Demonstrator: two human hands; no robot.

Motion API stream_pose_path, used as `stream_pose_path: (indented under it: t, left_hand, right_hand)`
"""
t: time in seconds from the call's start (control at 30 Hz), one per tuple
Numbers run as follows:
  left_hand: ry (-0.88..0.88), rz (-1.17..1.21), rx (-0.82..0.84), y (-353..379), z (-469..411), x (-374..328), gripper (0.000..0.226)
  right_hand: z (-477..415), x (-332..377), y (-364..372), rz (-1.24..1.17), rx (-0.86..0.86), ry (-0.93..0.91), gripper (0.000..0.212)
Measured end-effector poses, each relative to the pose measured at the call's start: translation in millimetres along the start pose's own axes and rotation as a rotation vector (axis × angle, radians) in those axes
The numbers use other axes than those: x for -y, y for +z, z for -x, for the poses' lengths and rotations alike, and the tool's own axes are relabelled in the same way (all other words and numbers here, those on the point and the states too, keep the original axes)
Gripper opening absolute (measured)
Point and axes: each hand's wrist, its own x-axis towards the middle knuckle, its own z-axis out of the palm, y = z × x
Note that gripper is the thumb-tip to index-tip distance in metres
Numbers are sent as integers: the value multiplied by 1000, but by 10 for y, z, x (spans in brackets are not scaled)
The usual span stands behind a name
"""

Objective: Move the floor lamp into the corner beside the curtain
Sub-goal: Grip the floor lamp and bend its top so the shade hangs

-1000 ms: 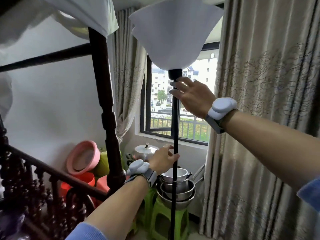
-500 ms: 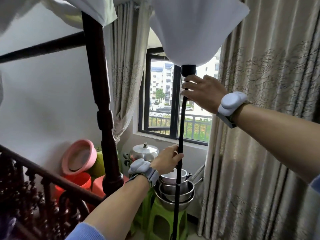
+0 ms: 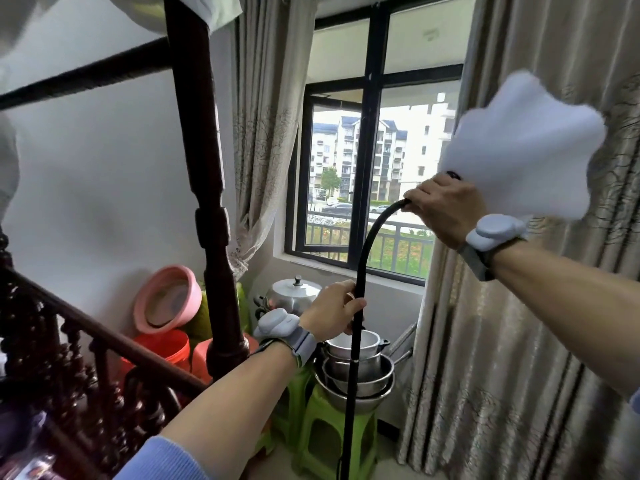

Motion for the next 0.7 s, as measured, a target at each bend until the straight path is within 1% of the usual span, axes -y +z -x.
stream_pose_path:
  t: [0.13,0.3,0.47,0.57,0.7]
  left_hand:
    - [-7,-22,-23,-28,-21,50,16]
    - [-9,-97,-68,-58,-45,97,20]
    - [-10,-113,-106,-42,-48,122,19]
    - [17,-139,-136,-59,-58,153,18]
    - [3,-123,-128,-47,-30,181,22]
  right_hand:
    - [155,182,145,-124,9,213,25]
    - [274,347,276,-325,39,434,27]
    - [313,459,310,-558,124,662,32]
    - [349,538,328,-685,148,755,31]
    - [391,547,347,-786,169,825,32]
